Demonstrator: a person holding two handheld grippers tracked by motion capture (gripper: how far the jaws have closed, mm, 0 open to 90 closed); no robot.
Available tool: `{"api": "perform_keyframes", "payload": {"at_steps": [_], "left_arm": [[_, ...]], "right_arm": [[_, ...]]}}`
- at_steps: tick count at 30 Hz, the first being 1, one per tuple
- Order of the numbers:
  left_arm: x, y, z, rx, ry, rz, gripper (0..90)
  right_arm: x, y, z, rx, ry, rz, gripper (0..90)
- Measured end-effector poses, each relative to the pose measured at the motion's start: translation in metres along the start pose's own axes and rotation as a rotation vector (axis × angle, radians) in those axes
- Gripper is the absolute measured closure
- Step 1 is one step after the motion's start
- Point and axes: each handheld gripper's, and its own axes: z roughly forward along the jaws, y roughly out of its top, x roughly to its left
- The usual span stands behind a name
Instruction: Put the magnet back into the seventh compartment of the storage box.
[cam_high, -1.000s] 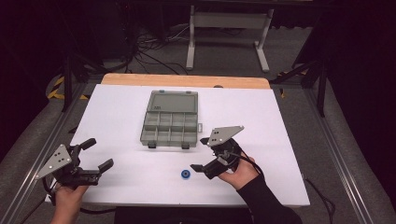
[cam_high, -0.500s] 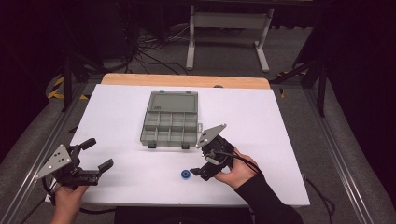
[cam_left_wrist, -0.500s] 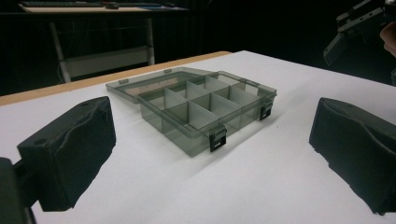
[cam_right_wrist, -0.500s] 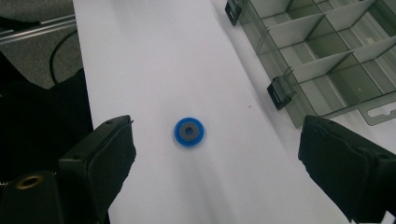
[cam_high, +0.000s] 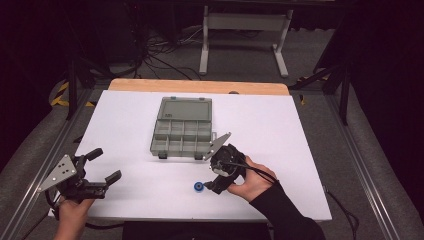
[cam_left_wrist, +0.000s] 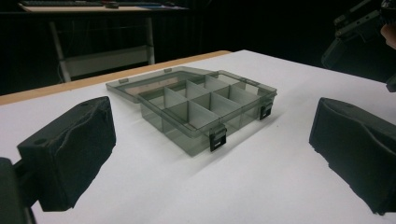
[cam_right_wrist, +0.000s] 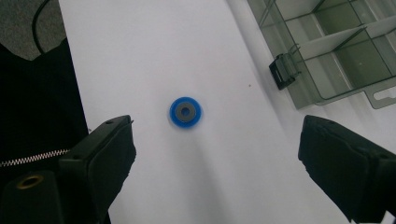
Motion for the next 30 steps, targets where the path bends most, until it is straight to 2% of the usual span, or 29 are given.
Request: {"api": "perform_keyframes", "payload": {"at_steps": [6, 17, 30], "left_arm": [[0.000, 0.000, 0.000, -0.001, 0.000, 0.001, 0.8], [0.000, 0.000, 0.000, 0.000, -0.002, 0.000, 0.8], [0.000, 0.000, 0.000, 0.002, -0.002, 0.000, 0.9]], "right_arm": [[0.000, 0.002, 0.005, -0.003, 0.015, 0.002, 12.1], [0.002, 0.004, 0.022, 0.034, 0.058, -0.012, 15.4], [0.004, 0.004, 0.044, 0.081, 0.101, -0.002, 15.7]]}}
